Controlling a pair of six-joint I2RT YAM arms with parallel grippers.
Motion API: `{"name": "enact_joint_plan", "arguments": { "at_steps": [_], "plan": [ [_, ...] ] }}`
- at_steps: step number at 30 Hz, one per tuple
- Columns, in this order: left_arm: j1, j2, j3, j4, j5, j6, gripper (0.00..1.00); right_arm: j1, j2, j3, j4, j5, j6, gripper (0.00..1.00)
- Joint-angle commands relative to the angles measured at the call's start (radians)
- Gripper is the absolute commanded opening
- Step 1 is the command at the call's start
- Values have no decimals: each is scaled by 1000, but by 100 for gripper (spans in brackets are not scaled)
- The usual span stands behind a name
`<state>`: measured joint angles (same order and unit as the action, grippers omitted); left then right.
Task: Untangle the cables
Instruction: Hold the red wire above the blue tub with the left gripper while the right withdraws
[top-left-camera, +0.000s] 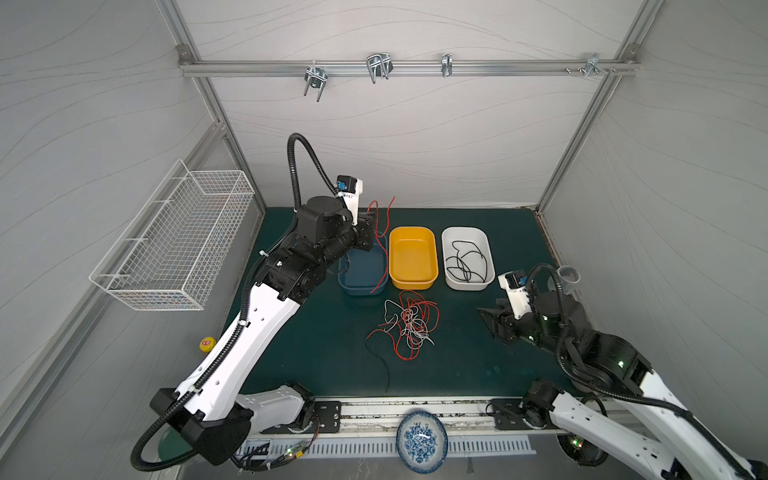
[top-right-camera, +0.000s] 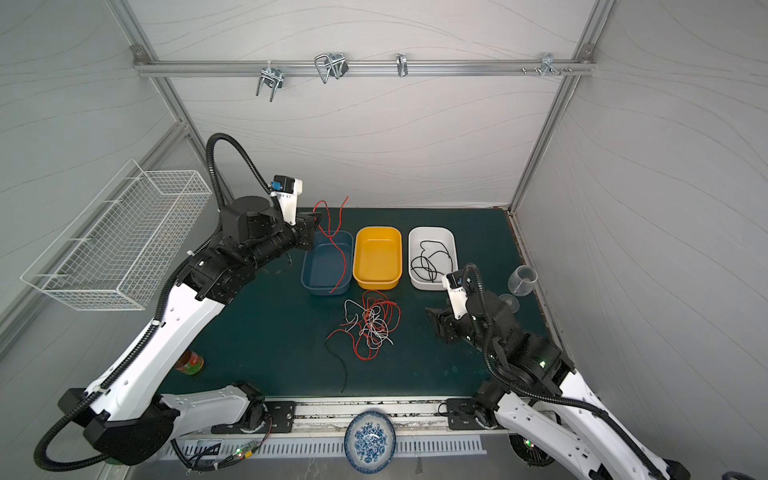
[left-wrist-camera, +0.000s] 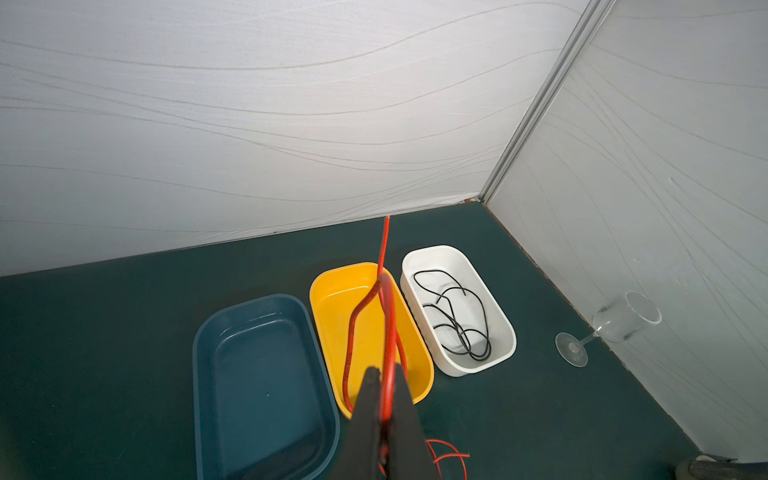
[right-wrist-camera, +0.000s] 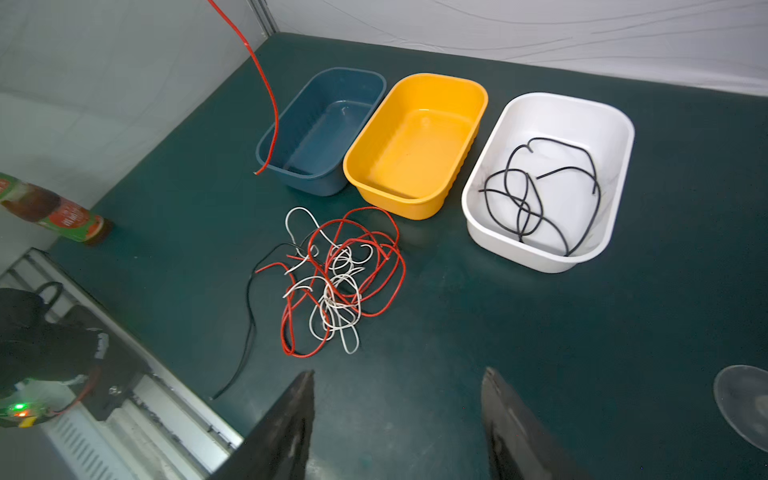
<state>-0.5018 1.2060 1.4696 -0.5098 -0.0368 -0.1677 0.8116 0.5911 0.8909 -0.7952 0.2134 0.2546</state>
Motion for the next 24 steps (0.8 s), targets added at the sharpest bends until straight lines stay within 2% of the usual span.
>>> {"name": "enact_joint_plan", "arguments": {
  "at_steps": [1, 7, 17, 24],
  "plan": [
    [9, -28, 0, 71, -24, 23, 0, 5, -30, -9, -36, 52, -38, 67],
    [11, -32, 5, 73, 9, -3, 0, 6, -73, -48, 5, 52, -34, 71],
    [12, -26, 9, 76, 38, -23, 0, 5, -74, -55, 9, 47, -35, 71],
    [16, -10, 4, 90, -8, 24, 0, 5, -73, -56, 12, 40, -35, 71]
  ]
}}
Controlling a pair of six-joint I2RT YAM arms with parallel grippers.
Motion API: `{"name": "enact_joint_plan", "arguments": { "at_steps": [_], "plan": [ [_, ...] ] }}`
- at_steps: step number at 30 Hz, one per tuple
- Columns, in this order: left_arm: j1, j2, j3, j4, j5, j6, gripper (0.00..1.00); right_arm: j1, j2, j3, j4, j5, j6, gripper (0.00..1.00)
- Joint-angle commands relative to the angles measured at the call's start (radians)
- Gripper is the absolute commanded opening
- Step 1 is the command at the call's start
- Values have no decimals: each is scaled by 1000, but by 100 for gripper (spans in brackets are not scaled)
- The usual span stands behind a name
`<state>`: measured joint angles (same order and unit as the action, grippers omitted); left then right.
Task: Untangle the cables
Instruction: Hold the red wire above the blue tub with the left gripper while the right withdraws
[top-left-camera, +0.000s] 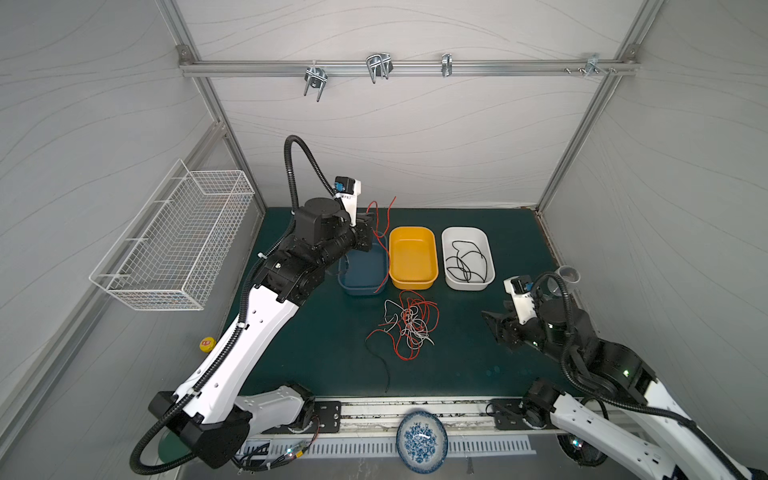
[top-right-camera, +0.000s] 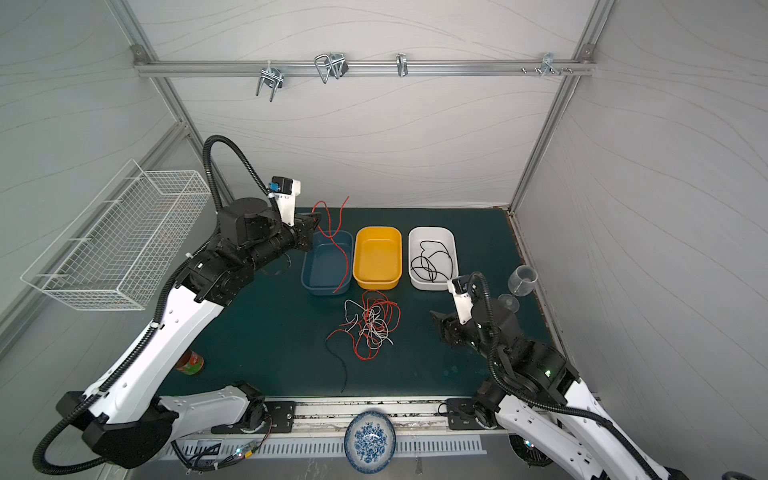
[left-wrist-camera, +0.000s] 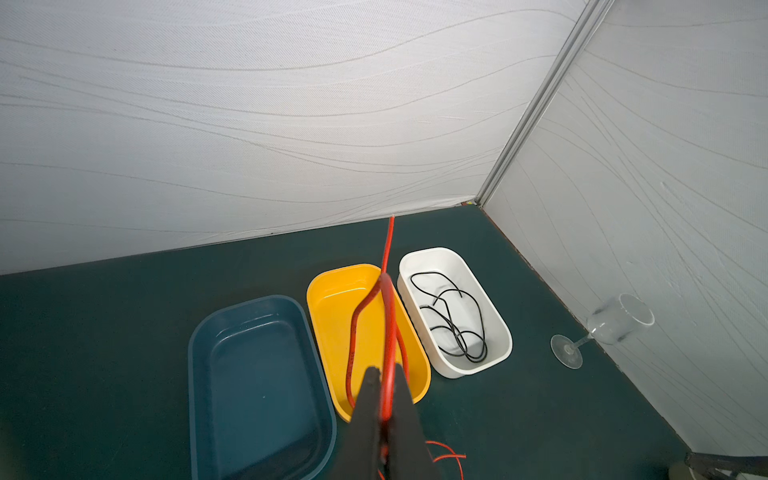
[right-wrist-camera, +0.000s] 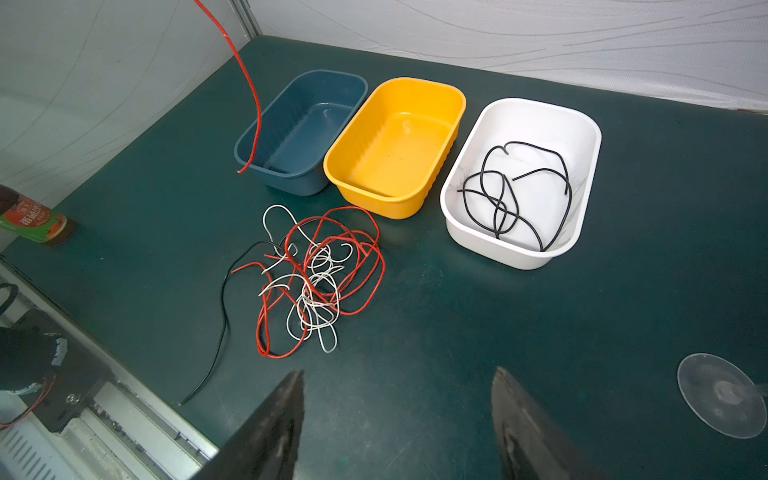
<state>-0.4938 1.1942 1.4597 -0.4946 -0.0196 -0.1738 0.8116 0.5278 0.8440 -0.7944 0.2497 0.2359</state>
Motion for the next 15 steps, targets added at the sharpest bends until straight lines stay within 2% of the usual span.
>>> {"name": "enact_joint_plan", "arguments": {
  "at_steps": [1, 9, 15],
  "plan": [
    [13, 10, 13, 81, -31, 34, 0, 5, -12, -10, 13, 2, -15, 71],
    [22, 42, -9, 157, -58, 46, 0, 5, -9, -11, 18, -10, -17, 71],
    [26, 81, 12, 201, -5, 0, 0, 5, -2, -14, 30, -16, -23, 71]
  ]
}}
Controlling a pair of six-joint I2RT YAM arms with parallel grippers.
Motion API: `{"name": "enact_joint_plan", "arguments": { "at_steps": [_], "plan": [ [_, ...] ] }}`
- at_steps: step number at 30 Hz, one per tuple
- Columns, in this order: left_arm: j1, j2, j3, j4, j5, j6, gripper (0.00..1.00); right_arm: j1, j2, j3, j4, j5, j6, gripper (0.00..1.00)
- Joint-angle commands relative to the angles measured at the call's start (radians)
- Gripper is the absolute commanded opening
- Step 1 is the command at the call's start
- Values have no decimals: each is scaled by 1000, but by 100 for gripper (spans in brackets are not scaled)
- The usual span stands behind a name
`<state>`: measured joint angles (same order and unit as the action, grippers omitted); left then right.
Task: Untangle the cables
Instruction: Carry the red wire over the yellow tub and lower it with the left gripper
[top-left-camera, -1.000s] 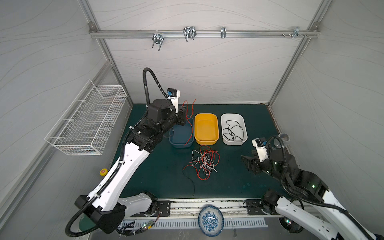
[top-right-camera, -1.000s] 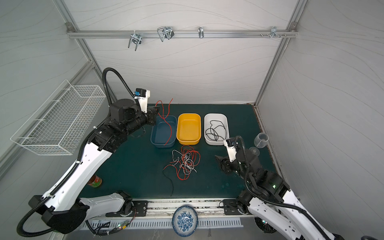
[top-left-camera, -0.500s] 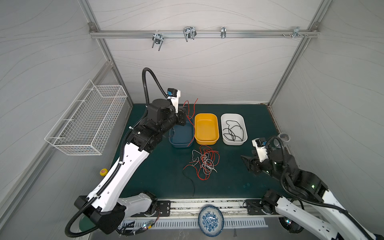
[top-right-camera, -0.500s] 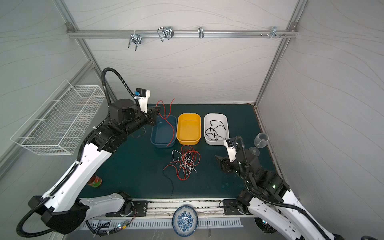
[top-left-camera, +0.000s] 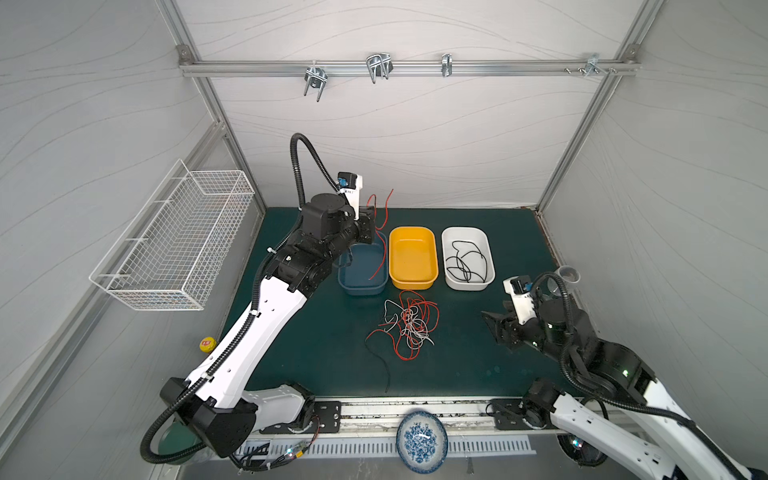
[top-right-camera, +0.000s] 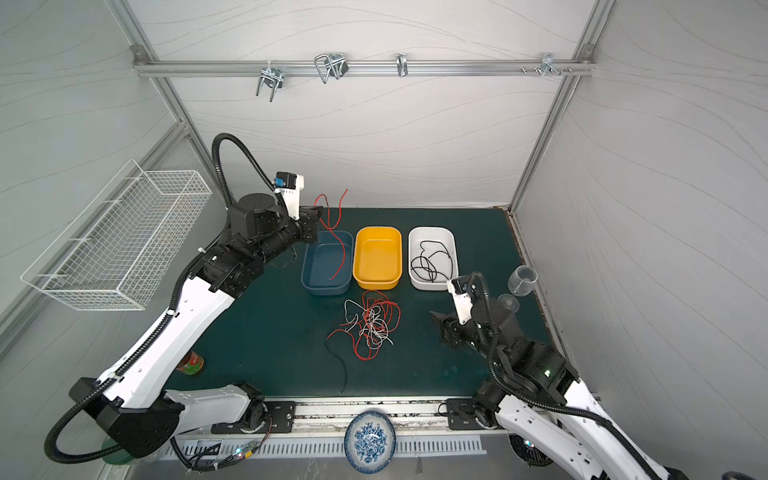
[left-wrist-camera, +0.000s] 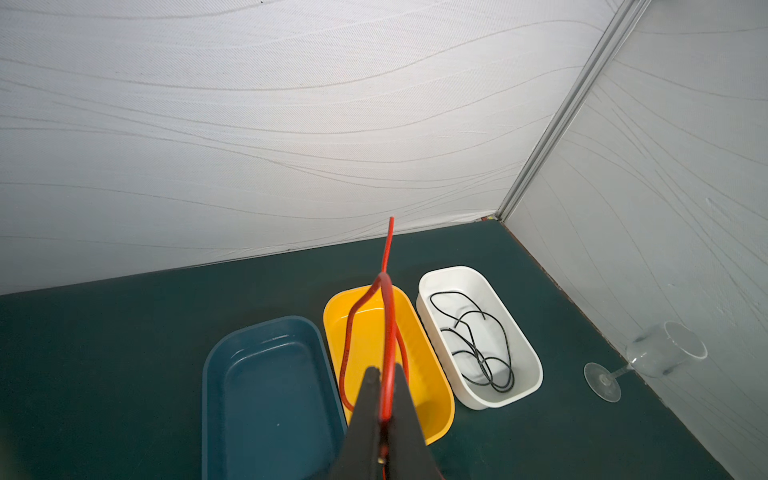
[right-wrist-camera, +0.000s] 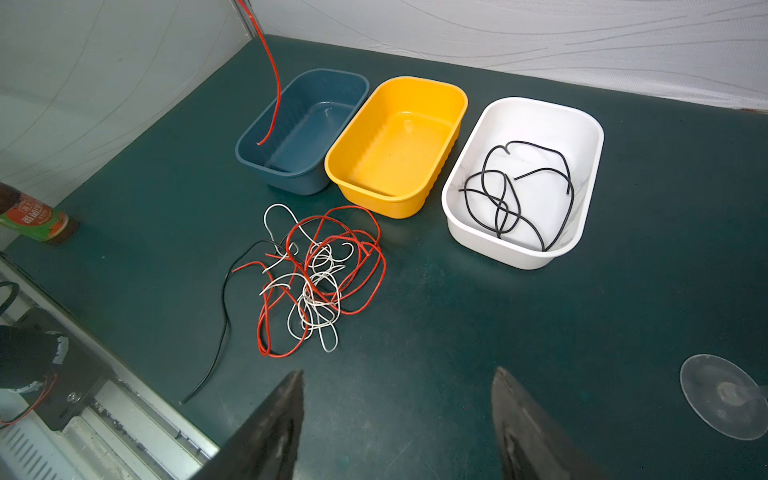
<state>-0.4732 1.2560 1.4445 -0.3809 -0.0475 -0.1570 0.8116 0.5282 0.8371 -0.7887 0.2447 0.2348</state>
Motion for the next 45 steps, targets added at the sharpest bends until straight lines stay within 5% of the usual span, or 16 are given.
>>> {"name": "enact_joint_plan", "arguments": {
  "at_steps": [1, 18, 29, 45],
  "plan": [
    [5, 27, 33, 105, 33, -31, 0, 4, 2, -8, 24, -11, -23, 71],
    [-2, 205, 52, 356, 171, -207, 0, 4, 12, -11, 33, -22, -32, 71],
    [-50, 304, -79, 542, 93, -246, 0, -2, 8, -16, 42, -31, -41, 72],
    [-117, 422, -218, 488, -85, -216, 0, -15, 3, -23, 55, -60, -45, 72]
  ]
}}
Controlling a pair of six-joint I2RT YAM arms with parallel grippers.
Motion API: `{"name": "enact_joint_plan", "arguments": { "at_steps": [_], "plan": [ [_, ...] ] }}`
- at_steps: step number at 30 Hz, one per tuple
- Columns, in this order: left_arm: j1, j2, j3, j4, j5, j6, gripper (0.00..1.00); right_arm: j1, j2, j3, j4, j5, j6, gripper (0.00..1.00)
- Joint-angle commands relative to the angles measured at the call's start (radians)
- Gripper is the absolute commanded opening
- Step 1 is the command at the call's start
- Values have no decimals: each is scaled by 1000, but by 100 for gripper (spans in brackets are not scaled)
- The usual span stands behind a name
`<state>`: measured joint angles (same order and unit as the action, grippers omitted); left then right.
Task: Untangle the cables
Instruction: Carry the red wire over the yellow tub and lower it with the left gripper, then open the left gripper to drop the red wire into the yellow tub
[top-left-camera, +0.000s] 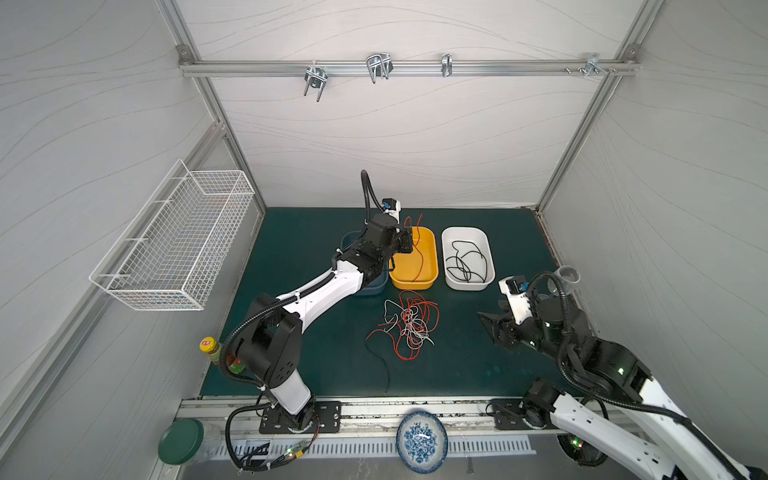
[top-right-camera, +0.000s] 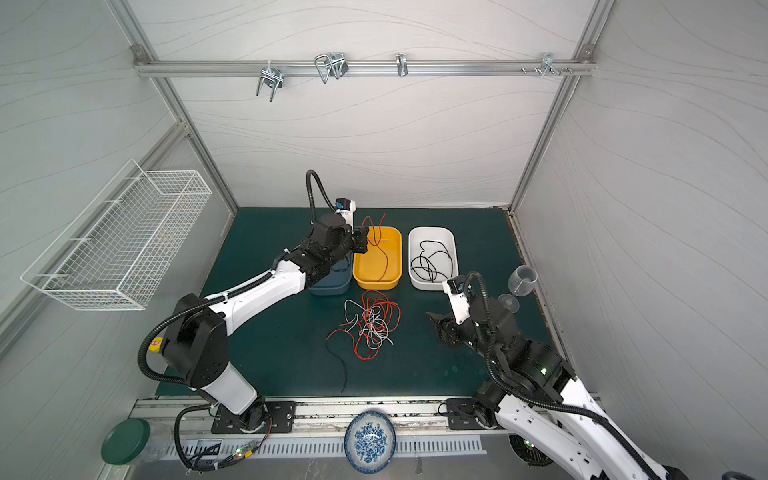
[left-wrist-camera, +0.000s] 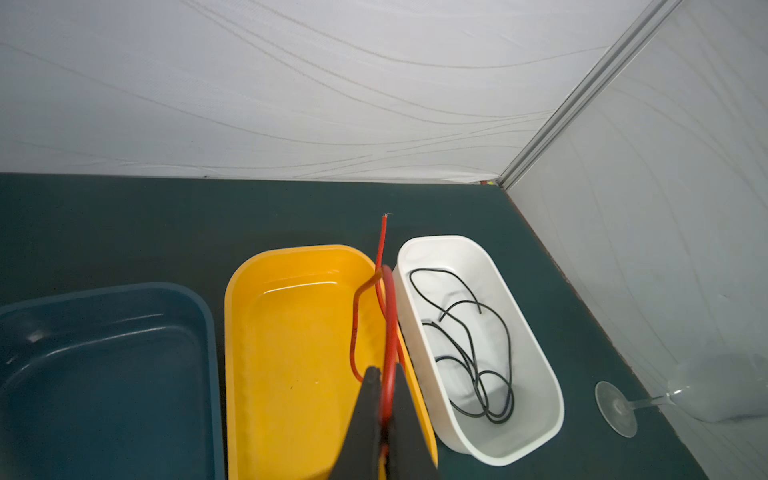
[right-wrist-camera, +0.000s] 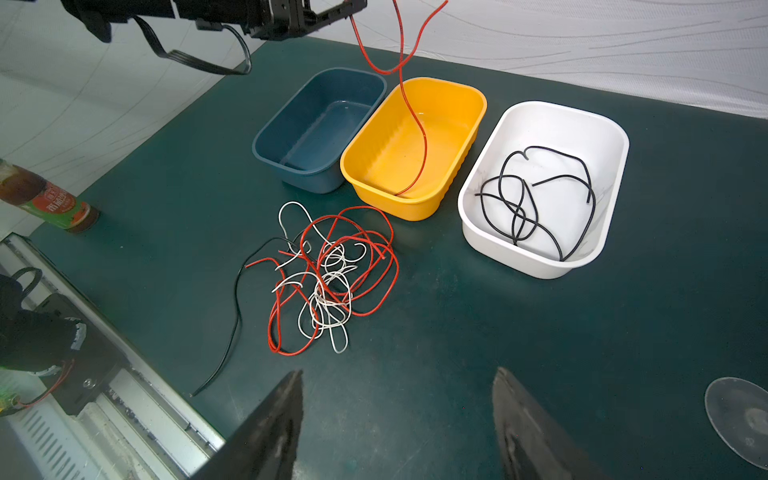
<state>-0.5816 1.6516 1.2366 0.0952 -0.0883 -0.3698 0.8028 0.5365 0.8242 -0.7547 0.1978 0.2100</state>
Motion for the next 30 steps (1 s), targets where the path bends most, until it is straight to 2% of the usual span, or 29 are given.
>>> {"name": "enact_joint_plan", "arguments": {
  "at_steps": [1, 5, 13, 24, 30],
  "plan": [
    [-16, 33, -17, 7, -49, -7, 0, -6, -6, -10, 20, -14, -19, 72],
    [-27, 68, -35, -23, -63, -40, 0, -7, -6, -10, 22, -17, -20, 72],
    [-41, 192, 30, -166, -64, -50, 0, -8, -6, -11, 23, -25, -20, 72],
    [-46, 310, 213, -356, -54, -18, 0, -9, -4, -13, 27, -34, -20, 72],
    [-45, 279, 284, -422, -57, 19, 18, -9, -4, -14, 28, -40, -21, 72]
  ]
}}
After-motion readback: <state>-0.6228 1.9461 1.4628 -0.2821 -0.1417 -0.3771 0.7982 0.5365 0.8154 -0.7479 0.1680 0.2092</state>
